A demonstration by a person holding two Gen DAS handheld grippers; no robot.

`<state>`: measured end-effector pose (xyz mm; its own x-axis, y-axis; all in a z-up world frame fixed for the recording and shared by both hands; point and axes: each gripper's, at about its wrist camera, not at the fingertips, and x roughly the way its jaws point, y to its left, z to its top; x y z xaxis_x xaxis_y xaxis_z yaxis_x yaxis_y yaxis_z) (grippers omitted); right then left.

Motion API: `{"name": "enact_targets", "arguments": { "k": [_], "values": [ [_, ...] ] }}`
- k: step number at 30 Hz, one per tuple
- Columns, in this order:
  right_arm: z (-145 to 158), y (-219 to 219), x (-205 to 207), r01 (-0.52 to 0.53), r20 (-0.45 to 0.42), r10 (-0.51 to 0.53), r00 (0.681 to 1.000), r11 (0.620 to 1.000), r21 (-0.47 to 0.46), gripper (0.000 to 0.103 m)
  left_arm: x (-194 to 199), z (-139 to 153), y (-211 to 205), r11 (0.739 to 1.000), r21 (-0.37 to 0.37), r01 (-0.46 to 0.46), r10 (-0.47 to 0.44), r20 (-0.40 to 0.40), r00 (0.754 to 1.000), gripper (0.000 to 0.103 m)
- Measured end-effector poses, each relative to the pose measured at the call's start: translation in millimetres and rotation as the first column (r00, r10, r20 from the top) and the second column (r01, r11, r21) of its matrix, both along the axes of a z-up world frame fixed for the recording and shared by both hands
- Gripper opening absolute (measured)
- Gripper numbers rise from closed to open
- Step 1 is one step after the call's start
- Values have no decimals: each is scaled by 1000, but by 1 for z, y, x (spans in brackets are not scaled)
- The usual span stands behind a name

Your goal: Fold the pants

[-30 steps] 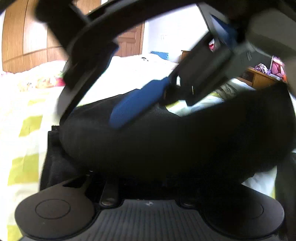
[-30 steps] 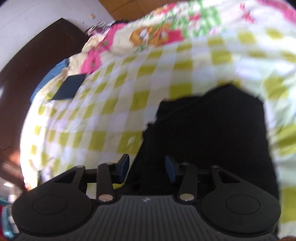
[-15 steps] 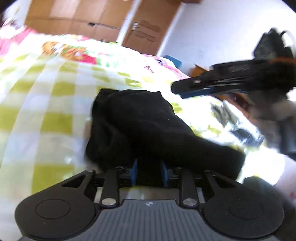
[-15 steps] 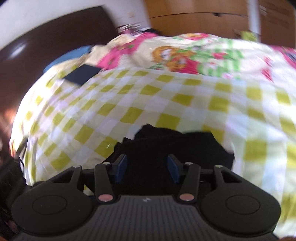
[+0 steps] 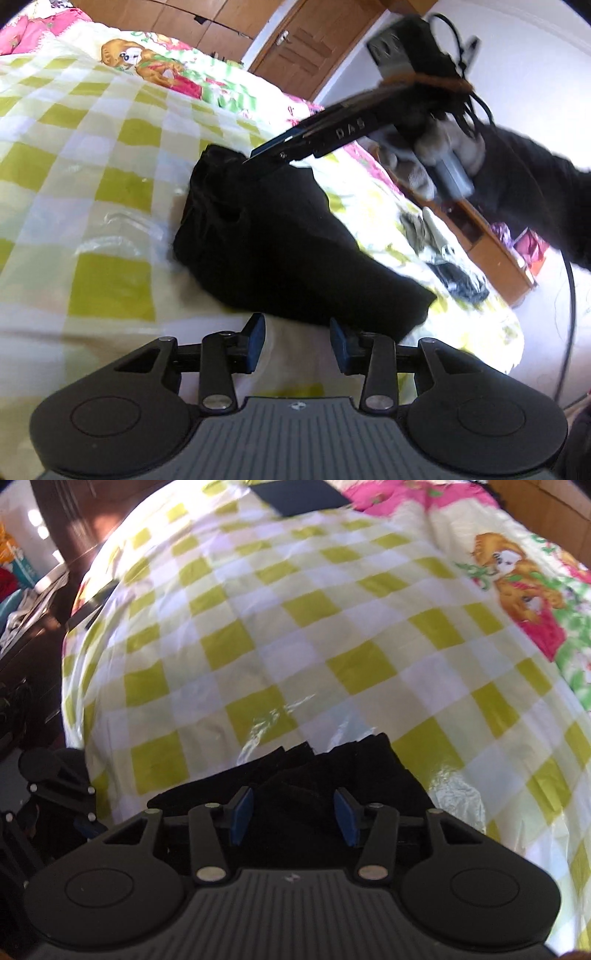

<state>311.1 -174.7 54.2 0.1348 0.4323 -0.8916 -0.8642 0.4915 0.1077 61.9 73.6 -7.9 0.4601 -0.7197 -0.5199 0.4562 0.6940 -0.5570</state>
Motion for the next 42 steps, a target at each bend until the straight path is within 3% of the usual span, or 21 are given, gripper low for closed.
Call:
{"name": "enact_targets", "arguments": {
  "k": [3,5,8,11,13,15,17,20,21,23,28,33,36,37,38,39,42],
  "values": [
    [4,3,5,-61,-18,60,998,997,-36,51,-4,3,4,1000,-24,14,-14,-18,1000,51],
    [9,4,5,-126,-38,123,992,990,-60,61,-4,6,6,998,-57,23,-24,-30,999,52],
    [1,15,6,-210,-81,203,976,974,-91,68,0,14,0,989,-128,71,-76,-34,997,58],
    [-13,25,14,-232,-102,223,969,968,-91,69,7,20,-20,983,-129,128,-128,7,992,62],
    [-20,27,16,-234,-113,223,968,967,-99,69,11,17,-29,982,-131,140,-142,-8,990,67],
    [-21,24,15,-210,-131,198,971,974,-88,58,12,12,-32,980,-145,139,-148,-51,988,72],
    [-16,17,11,-178,-131,167,977,981,-75,41,14,8,-35,979,-163,124,-141,-101,985,73],
    [-5,7,4,-95,-86,87,992,992,-85,15,17,3,-49,994,-68,90,-99,-139,985,70],
    [0,3,2,-74,-78,67,995,994,-84,14,17,2,-55,995,-26,97,-99,-136,986,65],
    [10,-6,-4,-44,-43,40,998,996,-84,12,13,3,-67,993,46,111,-106,-104,989,47],
    [41,-41,-8,115,14,-115,993,993,-3,11,4,32,-70,987,112,118,-125,61,990,39],
    [54,-58,12,224,78,-231,970,970,98,11,28,54,-61,980,187,70,-105,189,976,37],
    [25,-58,44,331,43,-342,939,929,164,12,48,40,-51,969,246,-12,-37,194,980,37],
    [10,-56,53,346,41,-356,933,925,156,18,55,29,-47,963,266,-39,-7,167,986,36],
    [-3,-52,60,351,62,-359,931,929,117,33,62,18,-42,962,268,-50,16,127,992,35],
    [-13,-51,65,366,80,-371,925,928,72,36,64,9,-38,966,252,-56,32,96,995,35],
    [-5,-65,68,388,96,-397,913,916,100,41,60,4,-34,971,230,-63,44,89,995,35]
  ]
}}
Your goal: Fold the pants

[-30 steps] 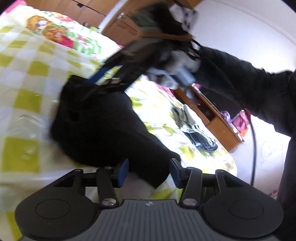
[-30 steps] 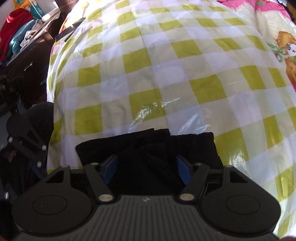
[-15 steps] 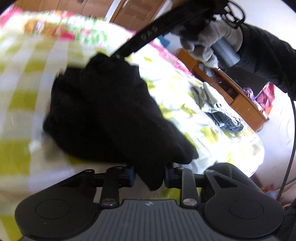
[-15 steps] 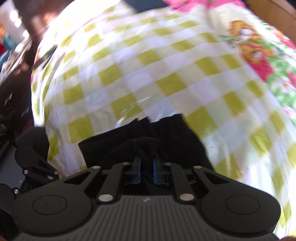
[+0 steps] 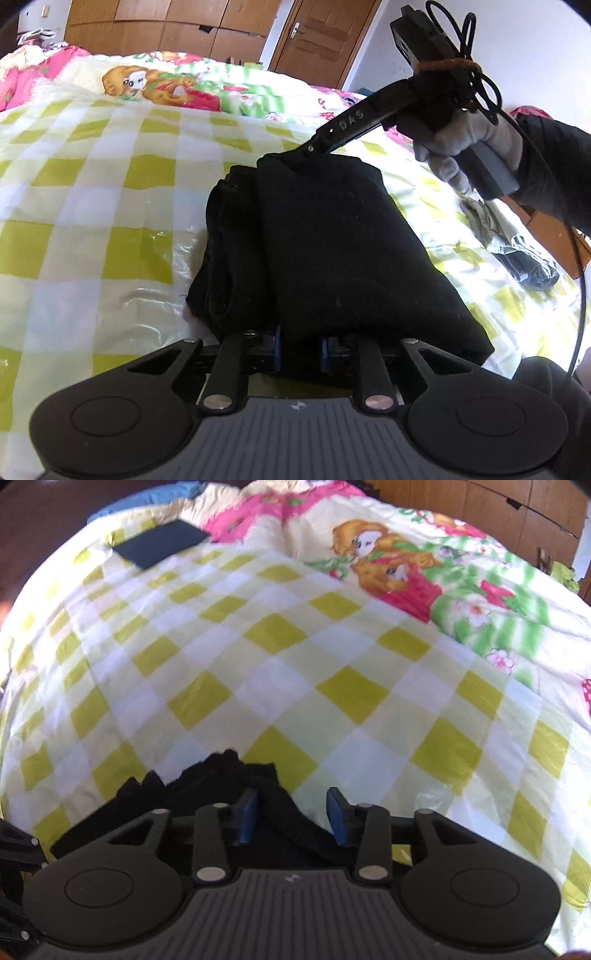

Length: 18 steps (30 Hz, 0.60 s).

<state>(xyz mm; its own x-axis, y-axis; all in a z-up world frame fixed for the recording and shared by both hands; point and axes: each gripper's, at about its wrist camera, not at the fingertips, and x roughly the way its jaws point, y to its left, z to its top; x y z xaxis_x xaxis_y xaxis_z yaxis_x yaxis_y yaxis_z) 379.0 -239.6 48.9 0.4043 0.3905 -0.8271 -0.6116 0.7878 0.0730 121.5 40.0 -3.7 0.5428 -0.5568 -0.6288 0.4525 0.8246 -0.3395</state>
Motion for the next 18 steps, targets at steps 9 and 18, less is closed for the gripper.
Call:
{"name": "enact_targets", "arguments": {
  "k": [9,18],
  "values": [
    [26,30,-34,-256,-6,256,967,966,-44,38,-10,-5,-7,1000,-24,-8,8,-6,1000,35],
    [3,36,-7,-212,-154,202,967,976,-50,19,-17,16,8,996,-84,3,3,63,998,46]
  ]
}}
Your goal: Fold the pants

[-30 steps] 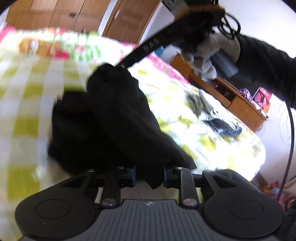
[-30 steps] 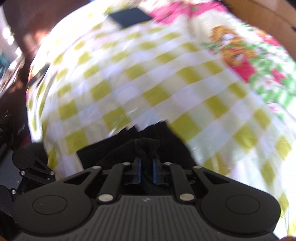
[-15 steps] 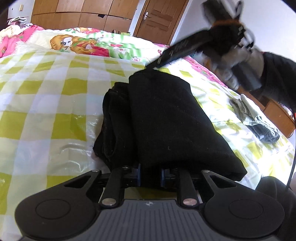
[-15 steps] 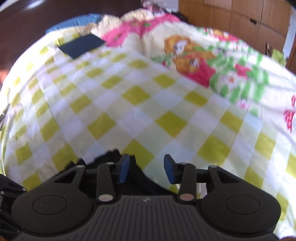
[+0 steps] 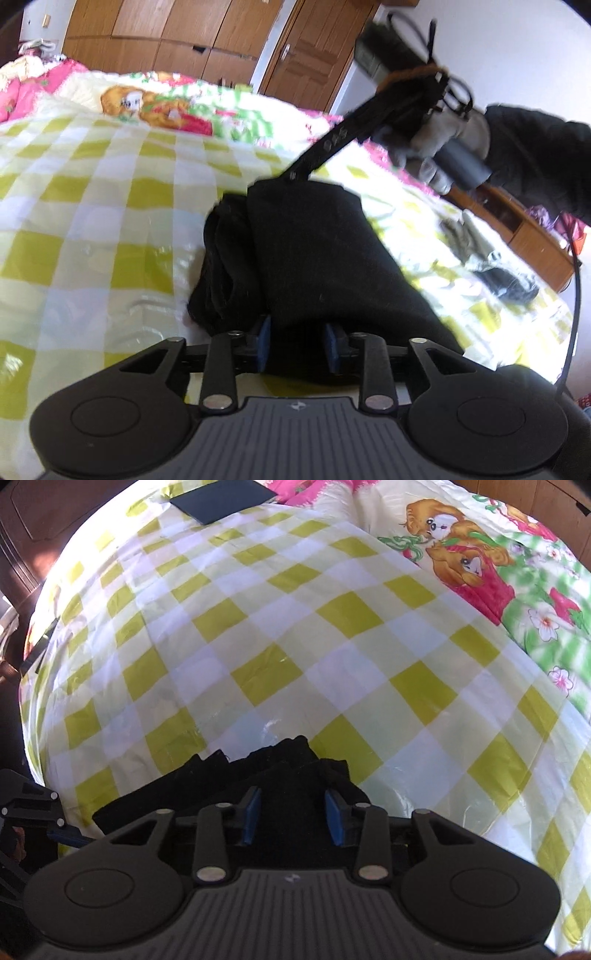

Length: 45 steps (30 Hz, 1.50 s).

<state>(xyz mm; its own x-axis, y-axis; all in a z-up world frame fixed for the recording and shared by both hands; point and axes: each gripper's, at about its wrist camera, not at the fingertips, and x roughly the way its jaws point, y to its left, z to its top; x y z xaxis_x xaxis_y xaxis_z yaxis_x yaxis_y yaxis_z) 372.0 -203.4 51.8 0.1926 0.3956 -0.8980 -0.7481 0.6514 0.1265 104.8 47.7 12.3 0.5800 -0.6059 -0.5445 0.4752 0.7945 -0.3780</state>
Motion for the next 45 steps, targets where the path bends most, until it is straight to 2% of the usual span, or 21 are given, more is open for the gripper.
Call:
{"name": "enact_targets", "arguments": {
  "k": [1,2,7,10,12,13,14,17,20,23,27,30,33,34,35,37,40,42,43,45],
  "values": [
    [1,-1,-3,6,3,-6,1000,1000,0,6,-1,1,2,1000,-13,1,-1,5,1000,50],
    [2,-3,-5,18,9,-18,1000,1000,3,6,0,1,2,1000,-23,3,-3,-1,1000,53],
    [16,-21,-14,97,32,-100,994,993,67,4,7,-1,-5,998,-58,6,-8,-41,999,55],
    [18,-25,-18,99,34,-102,994,992,84,4,9,2,-6,995,-92,-26,20,-66,998,62],
    [14,-25,-17,96,38,-99,994,992,76,4,13,-1,-12,996,-64,-56,51,-71,996,62],
    [11,-25,-15,101,32,-104,994,992,76,5,15,-1,-17,997,-23,-70,68,-57,996,59],
    [7,-25,-13,104,23,-106,994,991,78,11,16,-2,-22,997,8,-73,73,-41,996,45],
    [-10,-25,-6,133,-36,-131,991,988,78,11,17,3,-29,997,40,-61,61,-17,998,36],
    [-3,-27,-17,135,-1,-135,991,986,96,4,14,17,-27,997,34,-62,61,33,998,25],
    [29,-38,-30,147,42,-156,987,975,167,3,14,33,-20,998,-23,-52,53,60,997,25],
    [78,-46,-39,144,114,-180,977,952,270,1,11,52,-17,998,-53,-44,50,120,991,24],
    [86,-33,-33,110,154,-154,976,959,261,1,9,53,-10,996,-52,-70,76,136,988,24],
    [56,-22,-21,83,73,-98,993,979,185,6,12,39,0,993,-68,-98,104,84,991,24],
    [44,-18,-19,78,74,-89,993,987,141,10,12,34,2,993,-76,-91,96,71,993,24],
    [29,-17,-17,73,56,-79,995,993,97,20,11,30,4,993,-71,-89,94,64,994,24],
    [9,-18,-10,90,29,-92,995,994,60,32,11,21,6,993,-65,-96,99,36,994,24],
    [2,-22,-6,76,9,-77,997,994,78,40,10,11,10,992,-79,-96,96,0,995,25],
    [5,-26,-6,53,14,-56,998,991,125,57,12,7,11,992,-92,-90,89,-13,996,28],
    [6,-27,-5,46,22,-49,999,990,133,71,13,6,12,990,-108,-89,87,-22,996,33],
    [1,-26,-4,19,35,-23,999,994,108,74,16,5,12,987,-139,-81,77,-37,996,39]
  ]
}}
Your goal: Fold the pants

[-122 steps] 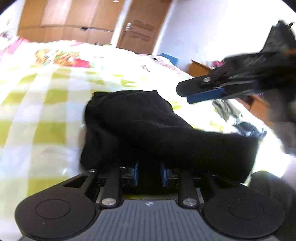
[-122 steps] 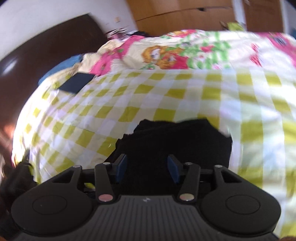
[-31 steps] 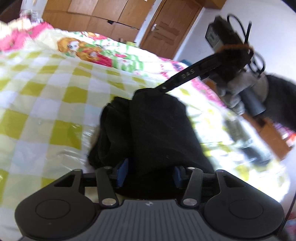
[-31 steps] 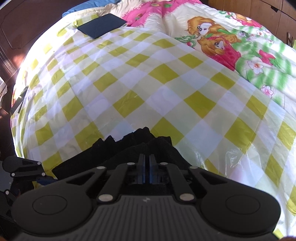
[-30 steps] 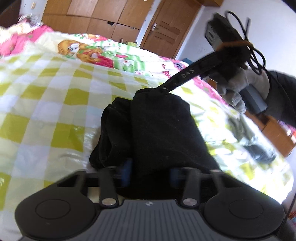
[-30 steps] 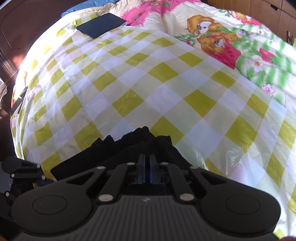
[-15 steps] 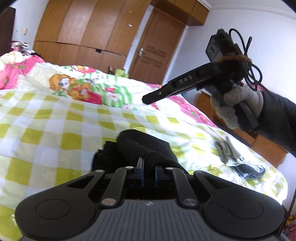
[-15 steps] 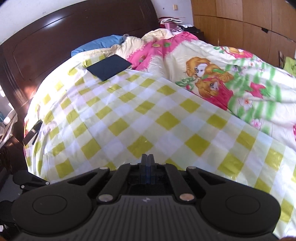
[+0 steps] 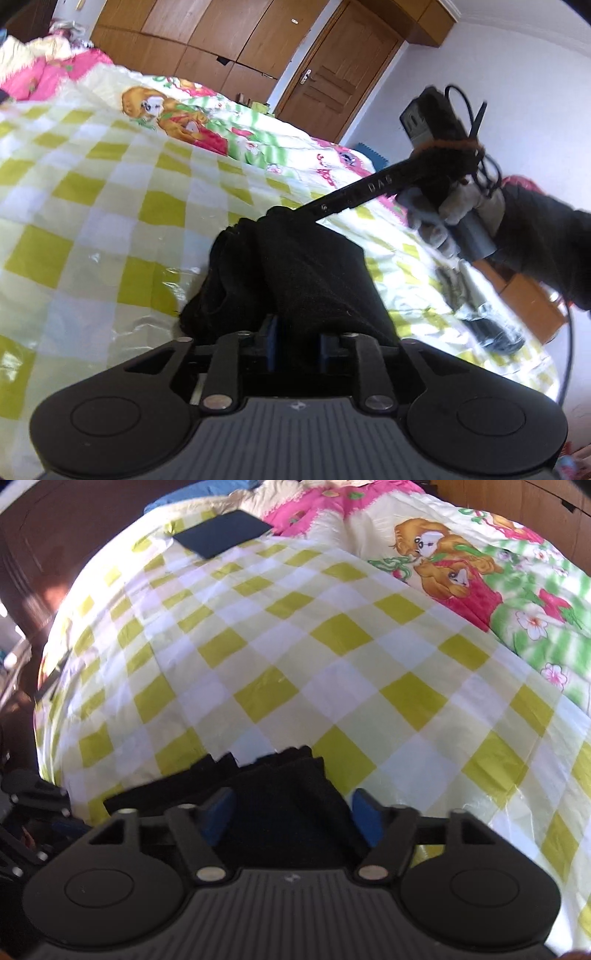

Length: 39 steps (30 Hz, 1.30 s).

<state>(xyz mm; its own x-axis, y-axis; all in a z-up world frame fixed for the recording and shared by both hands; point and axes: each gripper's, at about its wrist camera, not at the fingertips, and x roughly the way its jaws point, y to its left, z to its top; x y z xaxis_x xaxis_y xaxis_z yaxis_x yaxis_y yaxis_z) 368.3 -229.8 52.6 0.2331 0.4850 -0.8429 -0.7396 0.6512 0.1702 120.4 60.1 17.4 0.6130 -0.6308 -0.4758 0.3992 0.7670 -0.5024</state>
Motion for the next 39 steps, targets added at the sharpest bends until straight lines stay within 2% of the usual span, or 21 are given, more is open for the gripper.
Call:
{"name": "enact_targets", "arguments": {
  "k": [2,3,4,5,7,11,15,16,17,19,20,21,23,24,25,26,30,33,34,36,39],
  "values": [
    [-12,2,1,-22,-10,22,1000,1000,-20,72,0,1,-2,1000,2,2,-2,11,1000,44],
    [-18,3,1,-1,-9,1,1000,999,-34,66,0,1,-4,1000,9,1,-1,16,1000,44],
    [-21,4,-1,14,-9,-14,1000,999,-39,38,-1,2,-6,999,30,-12,11,26,1000,43],
    [-21,3,-3,18,-24,-19,1000,1000,-18,21,-2,2,-9,998,65,-26,23,39,999,40],
    [-13,-1,-12,59,-21,-59,998,998,7,13,-1,2,-15,994,105,-22,18,42,999,28],
    [23,-25,-37,130,30,-132,991,989,65,10,-3,15,-15,999,48,-13,10,68,998,26],
    [70,-44,-53,194,92,-211,973,967,167,8,-14,41,-17,1000,4,10,-11,152,988,26],
    [81,-43,-54,196,113,-219,969,963,186,2,-15,47,-17,1000,-3,12,-11,171,985,26],
    [91,-40,-54,188,131,-218,967,959,210,1,-16,51,-15,1000,-7,12,-10,187,982,26],
    [107,-28,-51,145,160,-190,969,955,260,1,-18,56,-9,1000,-10,1,1,205,979,25],
    [110,-17,-50,119,188,-167,968,962,244,1,-17,55,-5,1000,-15,-13,16,203,979,25],
    [108,-9,-46,107,208,-154,966,969,222,2,-15,52,0,999,-14,-31,33,194,981,25],
    [93,-1,-36,96,172,-132,976,975,201,10,-8,38,11,997,-18,-70,72,154,985,24],
    [81,1,-30,100,144,-125,982,980,169,18,-5,30,18,996,-43,-80,84,122,989,24],
    [68,0,-24,126,126,-145,981,981,144,36,-4,23,24,994,-67,-84,90,100,991,24],
    [55,-1,-19,135,108,-149,983,983,126,49,-3,16,28,993,-79,-87,93,86,992,25],
    [5,-3,-1,111,-12,-111,994,992,64,55,-3,-4,34,993,-69,-91,93,17,996,25],
    [-19,-11,4,123,-85,-118,989,990,62,63,-2,-10,41,987,-122,-101,98,-32,995,37],
    [-24,-12,4,116,-112,-107,988,990,77,64,-1,-10,42,986,-129,-107,103,-36,994,42],
    [-24,-10,-5,74,-128,-59,990,990,116,68,3,-9,43,985,-146,-95,91,-37,995,46],
    [-17,-8,-18,51,-88,-38,995,989,142,67,7,-3,42,985,-162,-61,54,-47,997,47]
  ]
}}
